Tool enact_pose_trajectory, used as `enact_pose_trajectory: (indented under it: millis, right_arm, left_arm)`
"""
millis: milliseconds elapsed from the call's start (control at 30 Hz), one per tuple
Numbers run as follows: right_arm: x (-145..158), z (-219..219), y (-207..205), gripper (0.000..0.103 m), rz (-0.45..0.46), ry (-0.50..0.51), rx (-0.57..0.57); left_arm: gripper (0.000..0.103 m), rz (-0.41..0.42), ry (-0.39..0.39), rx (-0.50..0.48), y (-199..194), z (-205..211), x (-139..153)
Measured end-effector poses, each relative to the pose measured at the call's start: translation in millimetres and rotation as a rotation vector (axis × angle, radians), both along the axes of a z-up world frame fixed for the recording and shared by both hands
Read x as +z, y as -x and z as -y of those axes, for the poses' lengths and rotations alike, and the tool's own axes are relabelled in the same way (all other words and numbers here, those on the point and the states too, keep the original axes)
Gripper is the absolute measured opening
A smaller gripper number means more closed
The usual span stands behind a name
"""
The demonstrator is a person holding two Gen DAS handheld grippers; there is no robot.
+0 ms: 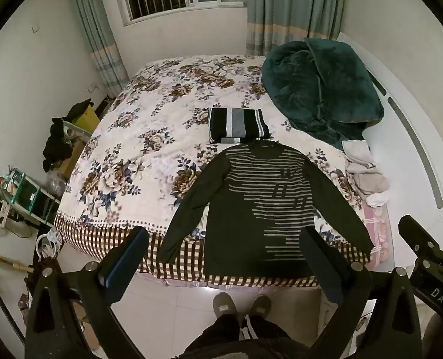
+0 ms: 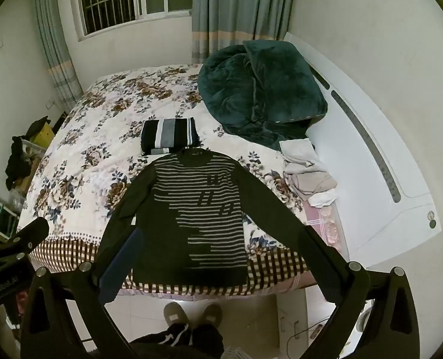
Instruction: Fold small clothes
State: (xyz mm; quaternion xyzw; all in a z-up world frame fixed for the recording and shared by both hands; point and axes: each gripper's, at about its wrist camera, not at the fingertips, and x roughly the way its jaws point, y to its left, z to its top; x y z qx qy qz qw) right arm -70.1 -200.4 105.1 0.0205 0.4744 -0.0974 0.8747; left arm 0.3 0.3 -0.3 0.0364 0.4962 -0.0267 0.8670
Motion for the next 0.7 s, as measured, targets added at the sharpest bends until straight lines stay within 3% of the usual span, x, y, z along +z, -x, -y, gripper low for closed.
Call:
enact_pose_trajectory:
  millis: [700]
  right_arm:
    - [4.0,-0.5,-5.6,0.103,0.018,0.006,0.001]
  left_arm:
    - [0.103,0.024,0.006,-0.004,-3.0,3.6,4.2]
